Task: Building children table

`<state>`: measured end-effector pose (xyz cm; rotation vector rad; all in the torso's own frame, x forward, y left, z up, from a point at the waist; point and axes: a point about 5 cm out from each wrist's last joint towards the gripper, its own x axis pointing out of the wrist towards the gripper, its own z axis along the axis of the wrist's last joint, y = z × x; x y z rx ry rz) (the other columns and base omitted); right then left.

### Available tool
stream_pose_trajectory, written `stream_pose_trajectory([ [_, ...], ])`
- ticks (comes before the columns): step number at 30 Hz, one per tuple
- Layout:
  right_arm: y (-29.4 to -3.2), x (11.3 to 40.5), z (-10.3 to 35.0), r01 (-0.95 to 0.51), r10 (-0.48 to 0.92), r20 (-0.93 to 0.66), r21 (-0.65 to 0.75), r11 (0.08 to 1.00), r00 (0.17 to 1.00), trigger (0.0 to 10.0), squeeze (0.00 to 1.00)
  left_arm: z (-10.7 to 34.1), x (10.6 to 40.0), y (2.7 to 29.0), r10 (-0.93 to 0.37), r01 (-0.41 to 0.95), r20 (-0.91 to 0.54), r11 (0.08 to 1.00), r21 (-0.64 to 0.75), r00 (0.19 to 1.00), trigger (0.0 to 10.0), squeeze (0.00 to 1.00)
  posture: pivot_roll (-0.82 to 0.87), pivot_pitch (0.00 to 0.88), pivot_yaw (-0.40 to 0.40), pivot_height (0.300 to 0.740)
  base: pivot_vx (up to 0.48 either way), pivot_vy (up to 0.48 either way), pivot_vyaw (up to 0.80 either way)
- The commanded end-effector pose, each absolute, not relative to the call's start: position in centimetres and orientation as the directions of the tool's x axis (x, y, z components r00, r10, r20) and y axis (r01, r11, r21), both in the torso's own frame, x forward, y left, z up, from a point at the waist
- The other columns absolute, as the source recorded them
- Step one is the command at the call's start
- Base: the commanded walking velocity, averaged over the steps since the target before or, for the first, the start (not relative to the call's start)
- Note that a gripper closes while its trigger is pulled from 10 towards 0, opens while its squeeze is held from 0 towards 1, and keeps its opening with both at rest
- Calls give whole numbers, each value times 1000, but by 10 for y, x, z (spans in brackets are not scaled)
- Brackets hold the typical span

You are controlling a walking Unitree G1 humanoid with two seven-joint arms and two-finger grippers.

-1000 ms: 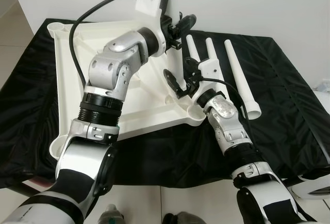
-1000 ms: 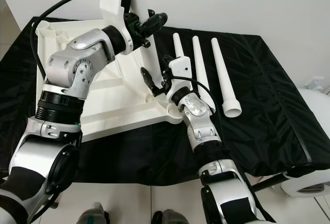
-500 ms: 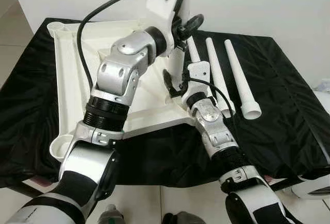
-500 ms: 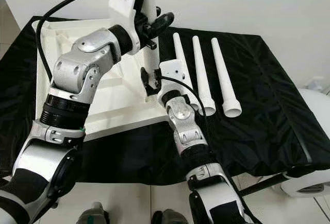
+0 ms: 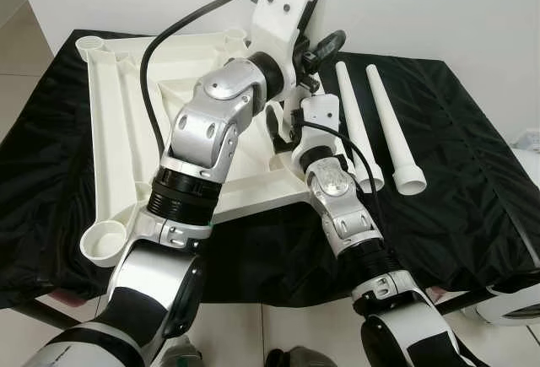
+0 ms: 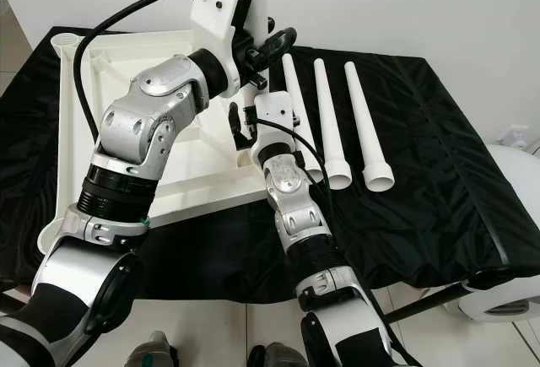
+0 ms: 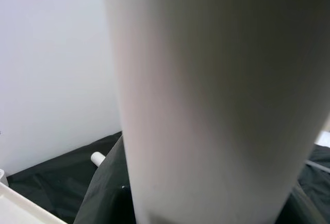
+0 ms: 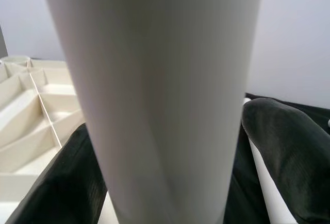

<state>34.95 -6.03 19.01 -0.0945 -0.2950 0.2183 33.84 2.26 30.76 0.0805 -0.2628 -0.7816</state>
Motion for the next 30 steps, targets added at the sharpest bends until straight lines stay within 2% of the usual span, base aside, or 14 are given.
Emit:
stream_pose_trajectory([
  [1,-58,349,197,-186,218,294,-131,974,931,10000,0,310,341,25,-586,570,246,810,141,772,10000,0,72,0,-96,740,0,0,0],
  [21,-62,346,198,-143,169,268,-114,983,948,10000,0,315,341,25,-579,561,264,815,146,772,10000,0,63,0,-93,740,0,0,0],
  [22,-62,346,198,-142,168,266,-116,983,949,8706,0,316,341,25,-579,561,265,814,147,771,10000,0,63,0,-93,740,0,0,0],
  [26,-62,345,197,-142,168,264,-116,983,950,8706,0,316,341,25,-579,562,266,814,147,770,10000,0,63,0,-93,740,0,0,0],
  [27,-62,345,196,-146,170,256,-108,983,952,3373,0,316,340,24,-580,562,269,814,146,769,10000,0,63,0,-93,740,0,0,0],
  [30,-61,345,196,-149,170,251,-102,984,953,3373,0,317,340,24,-580,563,271,814,146,768,10000,0,63,0,-93,740,0,0,0],
])
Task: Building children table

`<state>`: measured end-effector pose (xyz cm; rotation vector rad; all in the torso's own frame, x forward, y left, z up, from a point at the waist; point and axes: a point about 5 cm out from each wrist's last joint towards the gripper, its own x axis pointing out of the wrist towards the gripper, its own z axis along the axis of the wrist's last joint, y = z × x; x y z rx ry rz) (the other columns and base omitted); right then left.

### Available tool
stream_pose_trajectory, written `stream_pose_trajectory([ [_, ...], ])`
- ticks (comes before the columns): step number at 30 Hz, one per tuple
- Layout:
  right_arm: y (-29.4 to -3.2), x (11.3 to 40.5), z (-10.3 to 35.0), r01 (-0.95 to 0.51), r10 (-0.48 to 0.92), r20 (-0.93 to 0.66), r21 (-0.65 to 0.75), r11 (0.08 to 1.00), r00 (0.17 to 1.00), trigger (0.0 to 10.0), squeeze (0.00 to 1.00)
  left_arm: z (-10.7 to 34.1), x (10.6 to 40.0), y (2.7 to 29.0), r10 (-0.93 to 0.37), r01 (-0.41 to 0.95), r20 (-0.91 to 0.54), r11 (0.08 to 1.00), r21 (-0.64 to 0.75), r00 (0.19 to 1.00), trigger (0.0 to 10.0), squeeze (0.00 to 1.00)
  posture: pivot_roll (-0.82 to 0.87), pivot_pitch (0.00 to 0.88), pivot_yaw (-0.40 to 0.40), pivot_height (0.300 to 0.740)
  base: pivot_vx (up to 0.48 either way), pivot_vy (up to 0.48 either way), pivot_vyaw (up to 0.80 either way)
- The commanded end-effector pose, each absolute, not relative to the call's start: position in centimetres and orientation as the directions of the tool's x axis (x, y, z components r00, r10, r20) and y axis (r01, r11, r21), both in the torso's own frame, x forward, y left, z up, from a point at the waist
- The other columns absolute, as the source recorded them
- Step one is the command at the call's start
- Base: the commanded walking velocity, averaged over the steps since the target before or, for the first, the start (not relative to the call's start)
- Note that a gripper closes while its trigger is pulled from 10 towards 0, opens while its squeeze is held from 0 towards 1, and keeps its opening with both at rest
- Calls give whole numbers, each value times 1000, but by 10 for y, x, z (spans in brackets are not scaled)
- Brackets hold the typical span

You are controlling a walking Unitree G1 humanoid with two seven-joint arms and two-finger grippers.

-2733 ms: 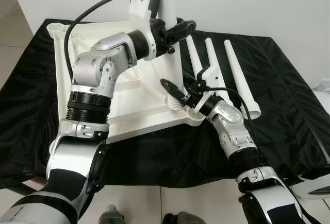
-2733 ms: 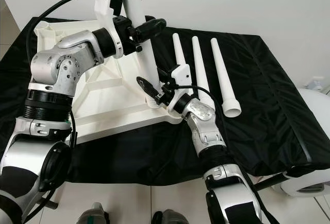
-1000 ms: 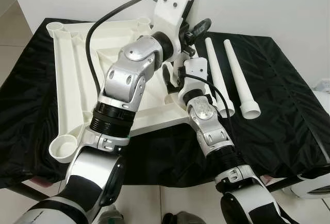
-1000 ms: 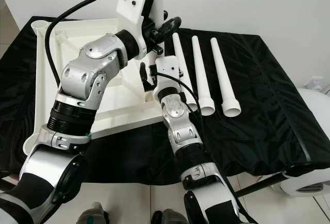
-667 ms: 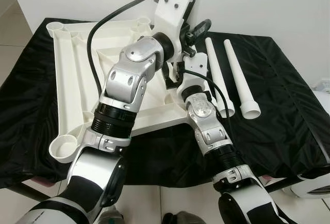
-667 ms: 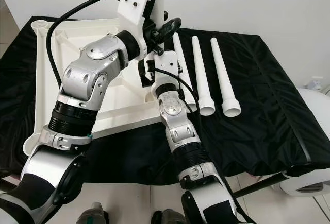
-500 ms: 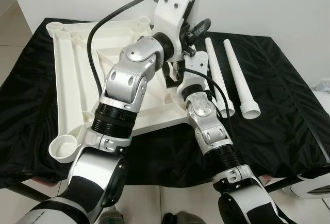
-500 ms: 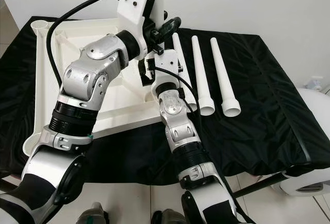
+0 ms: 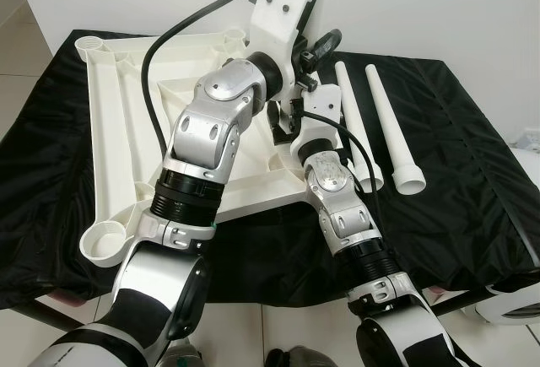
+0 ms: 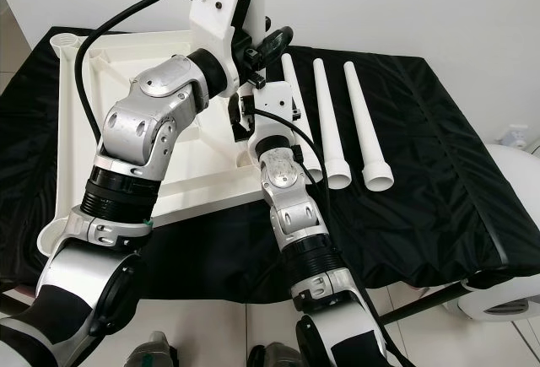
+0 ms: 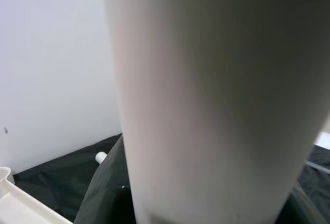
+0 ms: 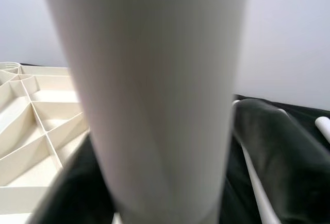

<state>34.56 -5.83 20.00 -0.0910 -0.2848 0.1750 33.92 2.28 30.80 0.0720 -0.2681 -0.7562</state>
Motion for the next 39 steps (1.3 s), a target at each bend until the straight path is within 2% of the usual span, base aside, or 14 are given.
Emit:
stream_pose_trajectory([
  [1,-60,345,194,-160,179,237,-99,982,955,0,0,318,340,24,-581,563,274,813,146,767,10000,0,63,0,-97,740,0,0,0],
  [14,-57,345,185,-183,200,179,-109,977,963,0,0,320,339,24,-581,563,287,812,150,762,10000,0,63,0,-97,740,0,0,0],
  [15,-57,346,184,-188,206,174,-112,976,963,10000,0,321,338,23,-586,569,292,808,152,755,10000,0,63,0,-95,740,0,0,0],
  [17,-57,346,184,-195,212,167,-112,974,963,10000,0,322,337,22,-596,584,299,800,140,745,10000,0,63,0,-95,740,0,0,0],
  [18,-58,347,183,-201,216,164,-103,974,962,10000,0,324,333,21,-619,626,319,774,92,718,10000,1000,61,0,-92,740,0,0,0],
  [27,-65,348,183,-203,212,164,-70,977,963,10000,0,327,325,25,-667,731,371,681,-47,646,10000,1000,58,0,-84,740,0,0,0],
  [31,-70,349,181,-188,193,158,-46,981,968,10000,0,322,322,27,-691,757,367,651,-56,622,10000,1000,58,0,-81,740,0,0,0],
  [32,-73,349,180,-173,177,161,-39,984,971,10000,0,318,319,29,-711,774,357,631,-54,606,10000,941,56,0,-78,740,0,0,0],
  [33,-77,350,182,-157,159,169,-23,987,973,10000,0,315,318,31,-714,776,351,627,-62,605,10000,0,54,0,-76,740,0,0,0],
  [39,-92,355,190,-91,85,194,24,996,977,10000,0,302,317,44,-700,762,328,638,-112,635,10000,0,52,0,-73,740,0,0,0],
])
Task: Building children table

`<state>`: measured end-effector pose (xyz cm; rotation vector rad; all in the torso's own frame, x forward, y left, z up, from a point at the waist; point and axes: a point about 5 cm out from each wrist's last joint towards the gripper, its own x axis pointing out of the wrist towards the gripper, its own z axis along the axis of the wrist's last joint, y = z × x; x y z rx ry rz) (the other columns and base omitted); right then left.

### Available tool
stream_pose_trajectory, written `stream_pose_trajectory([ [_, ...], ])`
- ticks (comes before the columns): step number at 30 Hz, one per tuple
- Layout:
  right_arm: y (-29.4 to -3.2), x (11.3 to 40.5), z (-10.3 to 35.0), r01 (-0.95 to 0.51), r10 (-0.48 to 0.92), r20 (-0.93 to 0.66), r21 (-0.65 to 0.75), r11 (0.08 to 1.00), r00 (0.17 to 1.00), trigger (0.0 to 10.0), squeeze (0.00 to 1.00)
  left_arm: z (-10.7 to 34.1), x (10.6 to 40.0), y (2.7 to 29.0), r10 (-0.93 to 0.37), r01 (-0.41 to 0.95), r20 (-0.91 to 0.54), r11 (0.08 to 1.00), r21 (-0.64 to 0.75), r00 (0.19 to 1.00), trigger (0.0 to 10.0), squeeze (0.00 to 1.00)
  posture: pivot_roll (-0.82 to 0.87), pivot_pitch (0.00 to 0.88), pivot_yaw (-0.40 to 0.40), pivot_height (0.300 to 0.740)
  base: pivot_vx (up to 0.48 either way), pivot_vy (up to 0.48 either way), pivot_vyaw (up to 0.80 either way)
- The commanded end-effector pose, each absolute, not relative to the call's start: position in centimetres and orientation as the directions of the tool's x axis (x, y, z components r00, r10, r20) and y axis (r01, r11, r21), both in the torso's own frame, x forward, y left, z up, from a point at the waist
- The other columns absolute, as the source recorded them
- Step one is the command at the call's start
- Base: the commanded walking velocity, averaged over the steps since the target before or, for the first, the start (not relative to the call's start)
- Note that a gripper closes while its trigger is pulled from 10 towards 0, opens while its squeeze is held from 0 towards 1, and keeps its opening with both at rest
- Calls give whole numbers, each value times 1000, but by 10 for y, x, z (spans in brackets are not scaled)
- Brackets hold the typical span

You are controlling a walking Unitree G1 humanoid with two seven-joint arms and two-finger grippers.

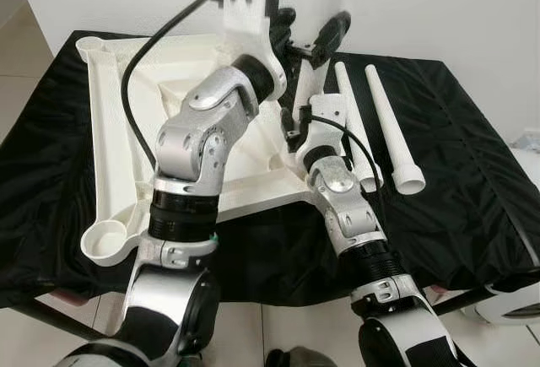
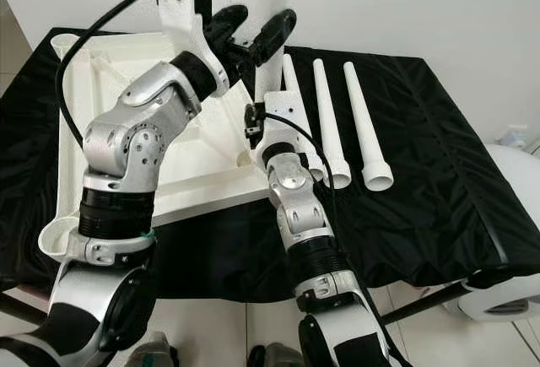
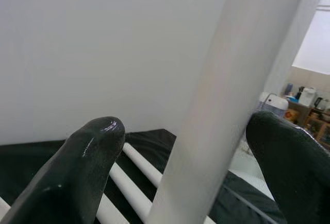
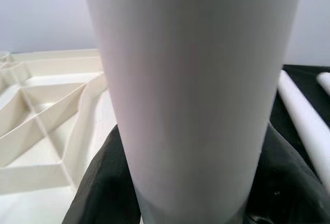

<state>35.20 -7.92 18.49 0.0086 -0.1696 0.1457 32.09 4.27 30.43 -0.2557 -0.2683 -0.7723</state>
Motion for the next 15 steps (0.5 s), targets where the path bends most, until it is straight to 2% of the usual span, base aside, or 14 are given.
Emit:
stream_pose_trajectory([
  [1,-98,356,193,-68,62,202,25,997,977,10000,0,295,319,53,-671,732,310,665,-149,673,10000,0,51,0,-70,740,0,0,0],
  [3,-106,358,197,-39,34,216,17,999,976,10000,0,285,321,65,-636,691,281,699,-183,718,10000,0,53,0,-70,740,0,0,0],
  [7,-112,359,198,-27,30,238,-14,1000,971,10000,0,273,319,75,-628,667,240,729,-151,740,10000,0,53,0,-69,740,0,0,0],
  [11,-113,359,199,-42,53,251,-48,998,967,10000,0,248,316,83,-627,638,140,769,-42,766,10000,0,52,0,-72,740,0,0,0],
  [15,-113,358,201,-50,64,258,-60,997,964,10000,0,225,311,81,-653,652,52,757,27,756,10000,0,51,0,-73,740,0,0,0],
])
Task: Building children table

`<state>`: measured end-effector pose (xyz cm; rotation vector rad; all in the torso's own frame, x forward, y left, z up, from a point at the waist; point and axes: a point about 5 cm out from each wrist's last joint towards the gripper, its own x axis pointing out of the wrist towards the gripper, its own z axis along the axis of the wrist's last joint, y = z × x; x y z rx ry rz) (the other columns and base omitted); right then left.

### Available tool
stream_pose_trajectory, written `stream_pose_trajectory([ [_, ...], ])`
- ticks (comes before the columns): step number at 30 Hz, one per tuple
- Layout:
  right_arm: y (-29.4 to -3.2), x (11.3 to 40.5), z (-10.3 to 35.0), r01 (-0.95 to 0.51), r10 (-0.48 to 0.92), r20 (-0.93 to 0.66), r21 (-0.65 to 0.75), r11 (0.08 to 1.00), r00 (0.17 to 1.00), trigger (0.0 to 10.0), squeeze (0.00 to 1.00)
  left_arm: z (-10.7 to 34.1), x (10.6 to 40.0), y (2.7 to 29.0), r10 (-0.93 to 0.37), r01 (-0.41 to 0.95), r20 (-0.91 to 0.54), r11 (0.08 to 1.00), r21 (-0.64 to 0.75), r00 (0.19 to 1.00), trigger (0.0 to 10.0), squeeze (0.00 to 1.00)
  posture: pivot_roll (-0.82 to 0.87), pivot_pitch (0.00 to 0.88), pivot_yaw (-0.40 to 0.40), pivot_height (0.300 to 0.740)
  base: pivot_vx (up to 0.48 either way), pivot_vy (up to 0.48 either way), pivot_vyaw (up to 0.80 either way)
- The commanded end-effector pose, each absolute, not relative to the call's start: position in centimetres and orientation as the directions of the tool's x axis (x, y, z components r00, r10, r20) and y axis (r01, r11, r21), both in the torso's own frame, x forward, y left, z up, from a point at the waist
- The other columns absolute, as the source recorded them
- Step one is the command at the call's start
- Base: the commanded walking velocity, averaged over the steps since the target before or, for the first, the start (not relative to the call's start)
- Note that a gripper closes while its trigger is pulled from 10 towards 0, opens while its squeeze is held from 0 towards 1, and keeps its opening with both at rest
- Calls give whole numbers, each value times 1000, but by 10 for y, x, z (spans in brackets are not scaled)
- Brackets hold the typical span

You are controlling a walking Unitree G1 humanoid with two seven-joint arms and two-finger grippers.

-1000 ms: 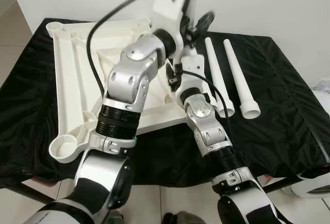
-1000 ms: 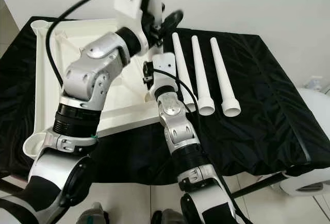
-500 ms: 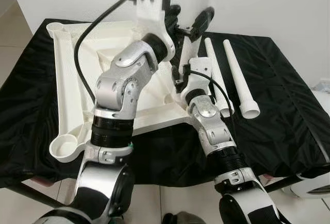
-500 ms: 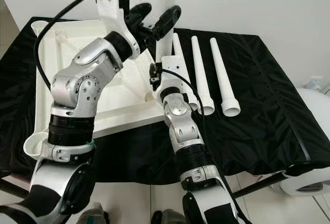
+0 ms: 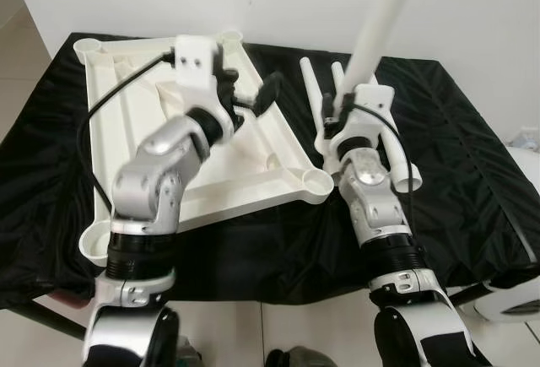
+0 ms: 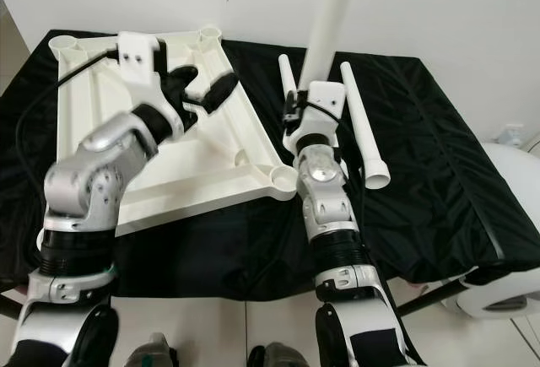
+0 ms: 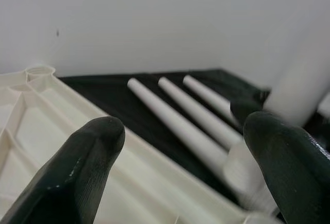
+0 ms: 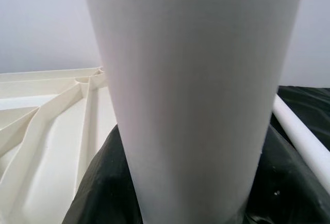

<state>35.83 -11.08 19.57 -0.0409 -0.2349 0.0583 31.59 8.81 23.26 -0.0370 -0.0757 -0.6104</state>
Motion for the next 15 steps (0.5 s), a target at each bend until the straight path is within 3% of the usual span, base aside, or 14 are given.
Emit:
stream_pose_trajectory([
  [1,-113,358,201,-50,64,258,-60,997,964,10000,0,225,311,81,-653,652,52,757,27,756,10000,0,51,0,-73,740,0,0,0],
  [5,-114,358,204,-53,67,272,-60,997,960,10000,0,197,307,77,-673,676,-60,734,63,737,10000,0,53,2,-77,740,0,0,0],
  [8,-111,359,206,-66,79,281,-56,996,956,10000,0,166,312,76,-624,651,-235,758,49,745,10000,0,62,0,-82,740,0,0,0],
  [15,-111,360,207,-68,80,284,-54,996,955,10000,0,149,308,64,-641,693,-306,714,99,704,10000,0,63,0,-82,740,0,0,0],
])
